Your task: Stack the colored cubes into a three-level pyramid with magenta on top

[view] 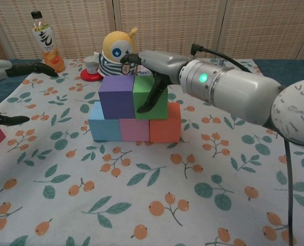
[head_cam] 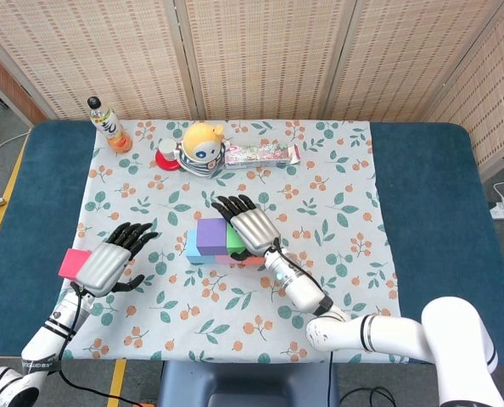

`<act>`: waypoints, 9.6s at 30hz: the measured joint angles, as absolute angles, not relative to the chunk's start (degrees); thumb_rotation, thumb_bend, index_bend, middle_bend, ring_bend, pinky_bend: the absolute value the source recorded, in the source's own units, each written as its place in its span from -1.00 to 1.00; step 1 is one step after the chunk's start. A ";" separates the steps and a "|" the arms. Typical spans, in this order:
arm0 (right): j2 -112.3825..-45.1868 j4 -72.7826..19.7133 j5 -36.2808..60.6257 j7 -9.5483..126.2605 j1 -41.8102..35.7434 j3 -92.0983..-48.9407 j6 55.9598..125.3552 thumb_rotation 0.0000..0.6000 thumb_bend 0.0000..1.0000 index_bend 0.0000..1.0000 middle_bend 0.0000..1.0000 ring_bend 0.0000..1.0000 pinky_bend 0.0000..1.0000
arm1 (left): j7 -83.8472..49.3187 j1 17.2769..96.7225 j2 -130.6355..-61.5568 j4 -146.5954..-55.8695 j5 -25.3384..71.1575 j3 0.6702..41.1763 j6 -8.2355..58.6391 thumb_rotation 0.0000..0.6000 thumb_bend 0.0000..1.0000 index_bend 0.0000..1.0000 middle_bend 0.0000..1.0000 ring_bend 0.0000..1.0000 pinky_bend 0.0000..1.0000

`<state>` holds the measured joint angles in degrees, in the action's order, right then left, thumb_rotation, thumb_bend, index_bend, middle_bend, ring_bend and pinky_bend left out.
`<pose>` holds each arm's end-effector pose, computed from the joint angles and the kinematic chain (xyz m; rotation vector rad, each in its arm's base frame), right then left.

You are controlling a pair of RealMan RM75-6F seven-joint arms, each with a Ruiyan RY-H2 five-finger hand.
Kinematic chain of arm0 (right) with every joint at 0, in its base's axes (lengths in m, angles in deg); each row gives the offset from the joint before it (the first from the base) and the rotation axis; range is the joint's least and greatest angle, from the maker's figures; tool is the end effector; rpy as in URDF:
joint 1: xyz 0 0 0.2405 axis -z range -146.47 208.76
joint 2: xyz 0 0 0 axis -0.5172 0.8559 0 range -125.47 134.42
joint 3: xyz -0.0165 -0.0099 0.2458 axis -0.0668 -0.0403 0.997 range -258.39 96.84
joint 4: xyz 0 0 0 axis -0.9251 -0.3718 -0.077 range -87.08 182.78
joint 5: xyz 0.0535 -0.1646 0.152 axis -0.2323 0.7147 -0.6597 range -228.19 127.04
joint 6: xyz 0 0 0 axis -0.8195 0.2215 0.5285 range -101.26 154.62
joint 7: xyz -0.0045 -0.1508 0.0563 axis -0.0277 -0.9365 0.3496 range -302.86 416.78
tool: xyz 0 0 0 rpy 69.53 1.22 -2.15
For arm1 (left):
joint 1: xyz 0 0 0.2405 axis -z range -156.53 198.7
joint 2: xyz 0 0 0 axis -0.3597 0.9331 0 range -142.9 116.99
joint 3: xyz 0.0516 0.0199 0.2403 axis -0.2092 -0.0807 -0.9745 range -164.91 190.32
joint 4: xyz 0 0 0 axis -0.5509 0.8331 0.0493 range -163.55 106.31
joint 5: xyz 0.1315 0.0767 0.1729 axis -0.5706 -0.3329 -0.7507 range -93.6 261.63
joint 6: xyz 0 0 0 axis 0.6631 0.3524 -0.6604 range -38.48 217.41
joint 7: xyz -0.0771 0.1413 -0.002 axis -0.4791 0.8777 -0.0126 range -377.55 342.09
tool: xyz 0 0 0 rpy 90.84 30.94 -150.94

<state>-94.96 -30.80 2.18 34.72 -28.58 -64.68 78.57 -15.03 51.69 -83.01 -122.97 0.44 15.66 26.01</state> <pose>-0.0127 -0.3834 -0.0874 1.9549 -0.9658 1.0903 -0.1999 0.3024 0.0451 -1.8659 -0.9266 -1.0035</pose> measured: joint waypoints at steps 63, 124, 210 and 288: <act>-64.57 -53.36 12.36 52.74 -7.41 -67.04 87.30 1.00 -1.00 -1.00 -1.00 -1.00 -1.00 | -19.12 49.17 -82.43 -105.77 12.74 13.88 39.79 1.00 -0.33 -0.52 -0.36 -0.53 -0.81; -56.30 -47.21 18.34 71.94 2.96 -65.51 88.98 1.00 -1.00 -1.00 -1.00 -1.00 -1.00 | 23.40 98.77 -77.18 -142.27 79.07 25.50 30.94 1.00 -0.33 -0.71 -0.29 -0.24 -0.23; -53.69 -49.19 15.99 72.06 4.38 -63.27 88.73 1.00 -1.00 -1.00 -1.00 -1.00 -1.00 | 23.62 101.38 -79.02 -141.47 71.34 23.48 28.15 1.00 -0.34 -0.37 0.02 -0.28 -0.89; -54.81 -47.84 16.65 72.57 3.80 -63.72 87.32 1.00 -1.00 -1.00 -1.00 -1.00 -1.00 | 35.76 101.96 -88.62 -142.28 79.77 28.99 17.15 1.00 -0.36 -0.88 -0.60 -0.51 -0.78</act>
<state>-54.81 -47.84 16.65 72.57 3.80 -63.72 87.32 35.76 101.96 -88.62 -142.28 79.77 28.99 17.15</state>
